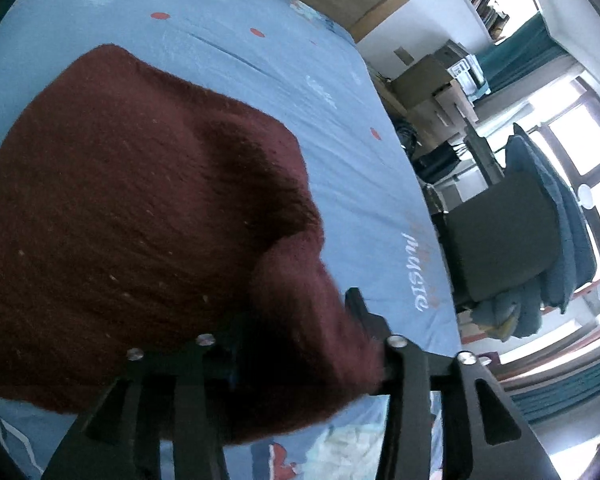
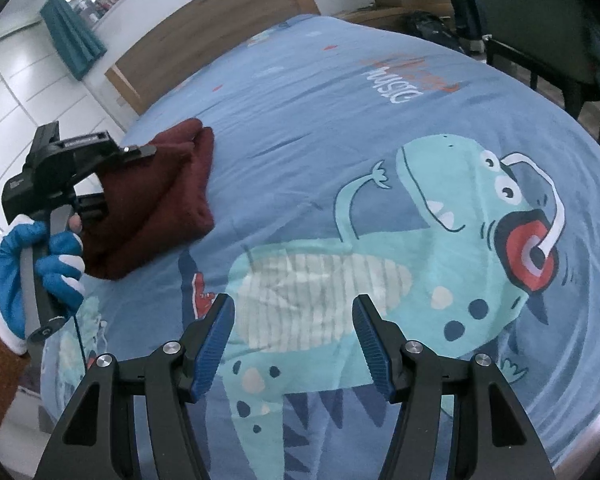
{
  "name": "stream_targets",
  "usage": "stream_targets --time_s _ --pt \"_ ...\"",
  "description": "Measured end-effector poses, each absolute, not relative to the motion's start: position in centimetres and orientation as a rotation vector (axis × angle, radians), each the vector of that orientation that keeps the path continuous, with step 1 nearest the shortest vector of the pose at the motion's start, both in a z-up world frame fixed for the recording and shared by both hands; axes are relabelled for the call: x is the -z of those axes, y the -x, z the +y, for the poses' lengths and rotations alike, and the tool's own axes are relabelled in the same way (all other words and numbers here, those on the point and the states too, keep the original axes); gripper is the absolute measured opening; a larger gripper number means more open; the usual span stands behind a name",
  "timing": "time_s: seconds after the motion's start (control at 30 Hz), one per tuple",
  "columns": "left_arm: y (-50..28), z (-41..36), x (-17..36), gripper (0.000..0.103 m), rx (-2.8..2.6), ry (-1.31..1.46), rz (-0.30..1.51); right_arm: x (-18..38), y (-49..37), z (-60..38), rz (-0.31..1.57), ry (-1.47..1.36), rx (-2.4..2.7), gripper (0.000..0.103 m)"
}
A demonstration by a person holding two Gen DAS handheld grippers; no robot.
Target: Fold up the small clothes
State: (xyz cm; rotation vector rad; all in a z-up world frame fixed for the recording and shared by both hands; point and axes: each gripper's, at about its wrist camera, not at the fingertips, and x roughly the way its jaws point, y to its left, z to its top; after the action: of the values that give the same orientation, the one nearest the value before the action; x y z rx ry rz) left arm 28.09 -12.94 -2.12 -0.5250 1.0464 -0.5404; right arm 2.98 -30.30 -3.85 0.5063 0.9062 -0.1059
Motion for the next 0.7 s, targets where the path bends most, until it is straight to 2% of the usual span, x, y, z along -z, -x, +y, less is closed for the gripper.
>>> stream_targets --time_s 0.2,0.53,0.7 --pt "-27.7 -14.2 1.5 0.050 0.602 0.487 1.062 3.8 -3.5 -29.8 0.912 -0.492 0.098 0.063" --pt "-26.6 -13.2 -1.2 0.051 0.720 0.372 1.046 1.6 -5.8 -28.4 0.897 -0.430 0.066 0.063" --pt "-26.5 -10.5 -2.9 0.051 0.742 0.319 1.001 -1.2 -9.0 -26.1 0.857 -0.376 0.003 0.063"
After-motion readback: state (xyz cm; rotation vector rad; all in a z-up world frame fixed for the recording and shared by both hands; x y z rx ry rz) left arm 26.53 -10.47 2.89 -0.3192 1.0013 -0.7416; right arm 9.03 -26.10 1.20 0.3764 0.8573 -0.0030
